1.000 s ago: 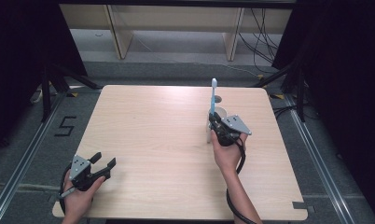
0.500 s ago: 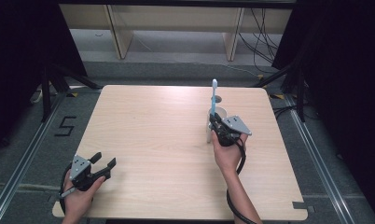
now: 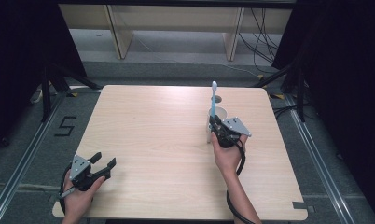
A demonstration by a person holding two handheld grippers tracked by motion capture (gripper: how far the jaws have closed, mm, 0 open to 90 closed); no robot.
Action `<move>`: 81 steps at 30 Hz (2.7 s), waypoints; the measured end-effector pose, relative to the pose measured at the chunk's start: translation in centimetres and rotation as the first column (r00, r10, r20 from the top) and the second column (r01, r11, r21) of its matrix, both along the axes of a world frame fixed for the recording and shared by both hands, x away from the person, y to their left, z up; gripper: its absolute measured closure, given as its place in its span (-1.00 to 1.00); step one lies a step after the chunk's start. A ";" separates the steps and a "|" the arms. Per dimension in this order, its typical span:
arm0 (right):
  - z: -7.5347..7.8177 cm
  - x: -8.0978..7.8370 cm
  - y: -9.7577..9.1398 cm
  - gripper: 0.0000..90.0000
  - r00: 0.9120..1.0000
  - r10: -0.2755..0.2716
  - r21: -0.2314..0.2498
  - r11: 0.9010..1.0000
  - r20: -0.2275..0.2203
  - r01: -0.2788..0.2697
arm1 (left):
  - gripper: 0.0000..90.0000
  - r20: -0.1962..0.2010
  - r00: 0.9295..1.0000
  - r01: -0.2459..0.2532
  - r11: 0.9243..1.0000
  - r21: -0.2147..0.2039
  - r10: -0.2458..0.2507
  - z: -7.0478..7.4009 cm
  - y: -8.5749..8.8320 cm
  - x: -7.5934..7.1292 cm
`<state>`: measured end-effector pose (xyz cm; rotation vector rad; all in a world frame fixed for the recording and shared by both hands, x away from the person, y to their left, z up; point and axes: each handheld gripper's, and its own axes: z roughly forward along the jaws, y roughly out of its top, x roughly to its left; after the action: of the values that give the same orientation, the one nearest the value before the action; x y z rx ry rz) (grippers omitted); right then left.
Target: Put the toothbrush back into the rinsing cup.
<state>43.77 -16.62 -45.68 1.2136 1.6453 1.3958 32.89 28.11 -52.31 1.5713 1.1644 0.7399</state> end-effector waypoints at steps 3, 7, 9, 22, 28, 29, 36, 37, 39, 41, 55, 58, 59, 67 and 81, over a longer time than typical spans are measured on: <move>-0.1 0.1 -0.1 0.76 1.000 0.009 -0.003 1.000 0.007 -0.009 | -0.27 0.002 1.000 0.000 1.000 -0.002 0.000 0.0 0.0 0.0; -0.2 0.2 -0.1 0.75 1.000 0.016 -0.017 1.000 0.012 -0.016 | -0.27 0.001 1.000 0.000 1.000 -0.001 0.000 0.0 0.0 0.0; -0.2 0.1 -0.1 0.75 1.000 0.011 -0.020 1.000 0.010 -0.011 | -0.27 0.006 1.000 0.001 1.000 -0.005 -0.001 0.0 0.0 0.1; -0.5 0.0 -0.2 0.75 1.000 0.014 -0.015 1.000 0.002 -0.014 | -0.27 -0.002 1.000 -0.001 1.000 0.000 0.001 0.0 0.0 0.0; -0.7 0.0 -0.1 0.75 1.000 0.008 -0.014 1.000 0.007 -0.008 | -0.27 -0.001 1.000 0.000 1.000 -0.001 0.000 0.0 0.0 0.0; -0.7 0.0 0.0 0.75 1.000 0.011 -0.007 1.000 -0.001 -0.011 | -0.27 -0.001 1.000 0.000 1.000 -0.001 0.000 0.0 0.0 0.0; -0.8 -0.1 0.0 0.75 1.000 0.006 -0.002 1.000 0.001 -0.006 | -0.27 0.008 1.000 0.001 1.000 -0.008 -0.001 -0.1 -0.1 0.1; -0.9 -0.1 0.0 0.75 1.000 0.006 -0.003 1.000 0.002 -0.006 | -0.27 0.006 1.000 0.001 1.000 -0.007 -0.001 -0.1 -0.1 0.0; -0.9 -0.1 0.0 0.75 1.000 0.005 -0.004 1.000 0.002 -0.005 | -0.27 0.000 1.000 -0.001 1.000 -0.003 0.001 0.0 0.0 0.0; -0.9 -0.1 -0.1 0.75 1.000 0.008 -0.017 1.000 0.005 -0.008 | -0.27 0.001 1.000 0.000 1.000 -0.004 0.000 0.0 0.0 0.0; -1.2 -0.2 0.0 0.75 1.000 0.012 0.002 1.000 -0.016 -0.012 | -0.27 0.005 1.000 0.001 1.000 -0.009 -0.001 -0.1 -0.1 0.0; -1.3 -0.2 -0.1 0.74 1.000 0.008 -0.015 1.000 -0.005 -0.009 | -0.27 0.006 1.000 0.001 1.000 -0.009 -0.001 -0.1 -0.1 0.0; -1.3 -0.2 -0.2 0.74 1.000 0.006 -0.021 1.000 0.000 -0.006 | -0.27 0.005 1.000 0.001 1.000 -0.009 -0.001 -0.1 -0.1 0.0; -1.2 -0.4 -0.3 0.65 1.000 0.012 -0.001 1.000 -0.008 -0.012 | -0.27 0.002 1.000 0.001 1.000 -0.007 -0.001 0.0 -0.1 0.0; -0.8 -1.1 -0.9 0.34 0.999 0.036 -0.031 0.999 -0.013 -0.037 | -0.27 -0.005 1.000 -0.002 1.000 0.001 0.002 0.0 -0.1 0.0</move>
<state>42.66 -17.56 -46.46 1.1825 1.6998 1.3820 32.88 28.00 -52.31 1.5744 1.1693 0.7383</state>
